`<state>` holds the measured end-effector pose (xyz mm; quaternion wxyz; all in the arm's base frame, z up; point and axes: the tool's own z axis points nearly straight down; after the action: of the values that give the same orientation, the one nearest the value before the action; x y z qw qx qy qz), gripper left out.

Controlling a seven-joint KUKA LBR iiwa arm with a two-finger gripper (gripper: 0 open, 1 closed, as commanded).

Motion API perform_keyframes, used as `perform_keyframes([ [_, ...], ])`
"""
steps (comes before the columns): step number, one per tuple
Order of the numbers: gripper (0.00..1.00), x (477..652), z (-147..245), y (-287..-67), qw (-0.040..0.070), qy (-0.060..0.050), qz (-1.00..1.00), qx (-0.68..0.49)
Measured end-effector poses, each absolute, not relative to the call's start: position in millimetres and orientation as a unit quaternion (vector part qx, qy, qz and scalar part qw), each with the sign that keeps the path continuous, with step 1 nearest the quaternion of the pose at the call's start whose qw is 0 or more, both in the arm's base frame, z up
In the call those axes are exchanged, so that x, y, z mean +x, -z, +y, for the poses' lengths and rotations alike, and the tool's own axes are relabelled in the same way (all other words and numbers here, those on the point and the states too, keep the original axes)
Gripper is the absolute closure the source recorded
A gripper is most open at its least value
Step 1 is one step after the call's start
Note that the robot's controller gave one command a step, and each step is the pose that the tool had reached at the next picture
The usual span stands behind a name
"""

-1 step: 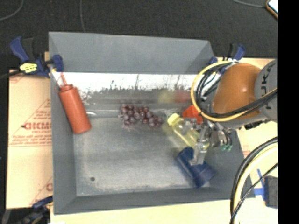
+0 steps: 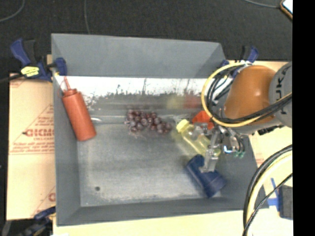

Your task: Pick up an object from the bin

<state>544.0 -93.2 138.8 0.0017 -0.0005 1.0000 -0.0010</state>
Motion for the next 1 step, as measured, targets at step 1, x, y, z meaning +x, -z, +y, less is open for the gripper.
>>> perform_keyframes([
  [1,0.0,595.0,-133.7,-90.3,0.007,-0.006,0.999,0.053],
])
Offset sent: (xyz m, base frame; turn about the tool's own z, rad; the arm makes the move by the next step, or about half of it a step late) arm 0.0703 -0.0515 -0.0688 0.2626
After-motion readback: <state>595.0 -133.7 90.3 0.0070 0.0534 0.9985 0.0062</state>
